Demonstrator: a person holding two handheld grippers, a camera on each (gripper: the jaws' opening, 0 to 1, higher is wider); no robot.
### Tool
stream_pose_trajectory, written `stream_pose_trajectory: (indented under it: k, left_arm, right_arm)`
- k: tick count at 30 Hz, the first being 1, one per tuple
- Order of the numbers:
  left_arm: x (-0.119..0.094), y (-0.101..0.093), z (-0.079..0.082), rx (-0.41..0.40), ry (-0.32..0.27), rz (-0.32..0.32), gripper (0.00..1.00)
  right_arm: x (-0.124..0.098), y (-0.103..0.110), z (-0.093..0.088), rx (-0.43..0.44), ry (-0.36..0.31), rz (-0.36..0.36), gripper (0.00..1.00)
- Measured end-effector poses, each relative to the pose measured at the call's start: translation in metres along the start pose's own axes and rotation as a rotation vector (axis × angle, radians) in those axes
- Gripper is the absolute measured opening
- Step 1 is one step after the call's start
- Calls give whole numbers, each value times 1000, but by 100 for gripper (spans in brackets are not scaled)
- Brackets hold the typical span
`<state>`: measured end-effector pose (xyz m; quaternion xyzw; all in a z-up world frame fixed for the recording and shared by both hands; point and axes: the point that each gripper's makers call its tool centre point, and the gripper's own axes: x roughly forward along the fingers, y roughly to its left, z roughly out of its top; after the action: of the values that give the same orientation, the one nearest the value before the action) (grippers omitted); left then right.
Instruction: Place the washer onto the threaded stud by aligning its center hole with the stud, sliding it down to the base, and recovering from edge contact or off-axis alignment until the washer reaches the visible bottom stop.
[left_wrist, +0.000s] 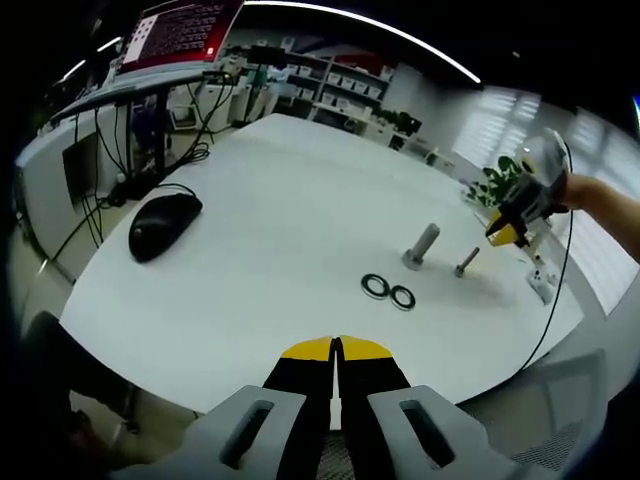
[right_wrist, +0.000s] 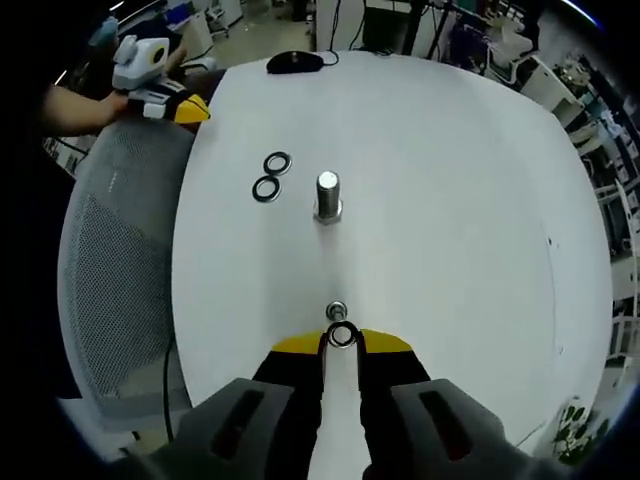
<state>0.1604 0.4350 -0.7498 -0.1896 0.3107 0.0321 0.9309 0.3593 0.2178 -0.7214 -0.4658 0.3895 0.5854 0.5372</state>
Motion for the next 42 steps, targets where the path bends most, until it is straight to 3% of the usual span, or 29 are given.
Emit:
stream_pose_trajectory:
  k: [28,42]
  left_arm:
    - [0,0,2,-23,-14,-6,0]
    - [0,0,2,-25,-15,-7,0]
  right_arm:
    - [26,3,1,-15,37,50,14]
    - [59,5,-10,-14,83,64,14]
